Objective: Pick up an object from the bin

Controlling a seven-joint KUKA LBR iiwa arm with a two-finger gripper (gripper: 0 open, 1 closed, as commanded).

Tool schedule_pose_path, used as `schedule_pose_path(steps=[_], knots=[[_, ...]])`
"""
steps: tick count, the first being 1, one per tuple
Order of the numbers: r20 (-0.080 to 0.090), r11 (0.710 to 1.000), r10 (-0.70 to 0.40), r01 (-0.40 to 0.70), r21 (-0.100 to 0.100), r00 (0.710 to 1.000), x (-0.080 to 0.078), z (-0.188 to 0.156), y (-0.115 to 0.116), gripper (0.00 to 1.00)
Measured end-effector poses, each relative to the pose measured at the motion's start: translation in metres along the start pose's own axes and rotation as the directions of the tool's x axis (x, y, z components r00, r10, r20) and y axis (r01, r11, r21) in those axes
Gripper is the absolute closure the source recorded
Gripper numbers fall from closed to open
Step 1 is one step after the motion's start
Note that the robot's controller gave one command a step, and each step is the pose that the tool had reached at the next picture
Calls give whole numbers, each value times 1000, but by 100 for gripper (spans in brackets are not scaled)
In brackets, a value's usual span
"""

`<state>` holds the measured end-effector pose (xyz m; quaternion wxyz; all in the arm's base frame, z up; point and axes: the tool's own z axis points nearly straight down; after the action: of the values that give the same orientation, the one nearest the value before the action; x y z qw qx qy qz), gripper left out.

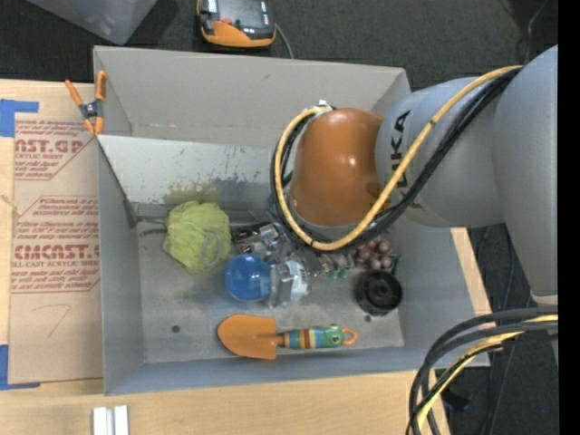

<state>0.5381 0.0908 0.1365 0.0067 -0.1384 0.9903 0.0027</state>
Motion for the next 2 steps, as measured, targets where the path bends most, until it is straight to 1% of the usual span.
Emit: schedule_pose_path(steps=[1,2], knots=[[-7,986,166,-166,-3,986,0,52,22,100],[6,999,33,-33,1,999,-4,23,9,0]])
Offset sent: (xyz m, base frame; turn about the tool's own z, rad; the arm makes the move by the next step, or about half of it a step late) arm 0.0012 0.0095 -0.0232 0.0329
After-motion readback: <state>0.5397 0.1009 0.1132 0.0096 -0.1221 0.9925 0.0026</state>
